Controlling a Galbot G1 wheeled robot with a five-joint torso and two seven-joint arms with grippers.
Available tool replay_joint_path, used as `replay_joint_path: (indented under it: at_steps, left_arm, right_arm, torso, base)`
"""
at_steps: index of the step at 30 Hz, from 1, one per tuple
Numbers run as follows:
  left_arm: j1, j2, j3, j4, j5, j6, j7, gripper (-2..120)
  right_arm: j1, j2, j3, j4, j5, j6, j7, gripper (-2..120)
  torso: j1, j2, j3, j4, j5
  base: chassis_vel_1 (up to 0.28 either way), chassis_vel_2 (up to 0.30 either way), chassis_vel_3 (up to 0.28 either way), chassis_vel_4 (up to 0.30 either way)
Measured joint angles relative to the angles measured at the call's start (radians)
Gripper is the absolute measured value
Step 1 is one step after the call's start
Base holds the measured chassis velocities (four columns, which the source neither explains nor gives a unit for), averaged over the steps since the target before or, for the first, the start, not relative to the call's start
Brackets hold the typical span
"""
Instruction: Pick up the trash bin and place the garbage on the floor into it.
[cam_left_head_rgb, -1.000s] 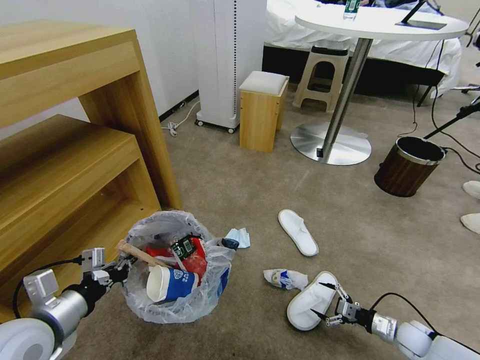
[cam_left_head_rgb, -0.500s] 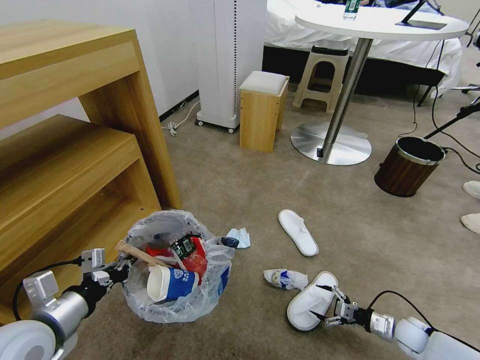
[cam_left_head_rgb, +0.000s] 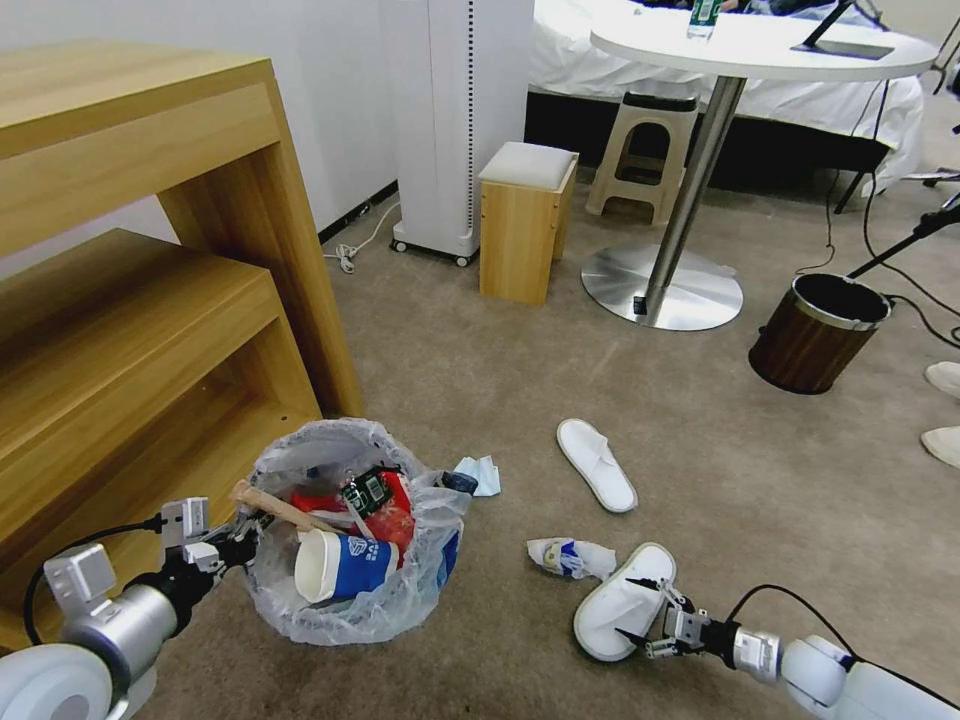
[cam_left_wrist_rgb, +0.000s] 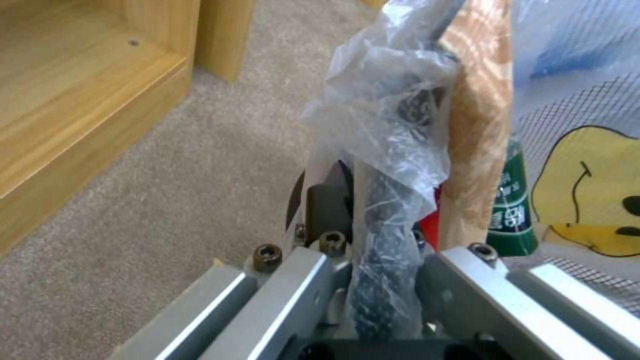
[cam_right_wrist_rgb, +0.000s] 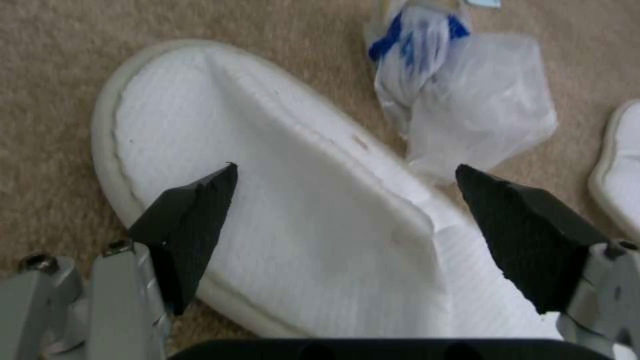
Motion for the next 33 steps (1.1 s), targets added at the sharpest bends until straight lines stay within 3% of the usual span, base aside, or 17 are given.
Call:
replay_joint_path:
  at_steps: [4,9,19,26,33]
  left_arm:
    - [0.004,-0.001,0.0,0.0,0.002,0.0,0.0,0]
    - [0.008,0.0,-0.001,-0.001,0.002,-0.001,0.0,0]
    - [0.008,0.004,-0.001,-0.002,0.002,-0.002,0.001,0]
    - [0.005,0.009,0.0,-0.001,0.0,-0.004,0.001,0]
    - [0.003,0.014,0.001,0.0,-0.004,-0.008,0.001,0]
  right_arm:
    - [0.004,0.017,-0.001,-0.028,0.0,0.001,-0.006,83]
    - [0.018,0.037,-0.006,-0.067,0.001,0.002,-0.018,71]
    - [0.043,0.062,-0.013,-0.121,0.002,0.004,-0.033,69]
    - [0.043,0.068,-0.011,-0.122,0.004,0.004,-0.036,52]
    - [0.042,0.063,0.0,-0.113,0.008,0.001,-0.039,24]
  torso:
    - [0.0,0.0,0.0,0.0,0.0]
    - [0.0,0.0,0.0,-0.0001,-0.0002]
    - [0.0,0.0,0.0,0.0,-0.0001]
    - [0.0,0.0,0.0,-0.0002,0.0]
    - [0.0,0.0,0.0,0.0003,0.0003]
  base:
    - [0.0,0.0,0.0,0.0]
    - [0.0,0.0,0.0,0.0]
    - [0.0,0.0,0.0,0.0]
    - [0.0,0.0,0.0,0.0]
    - [0.0,0.0,0.0,0.0]
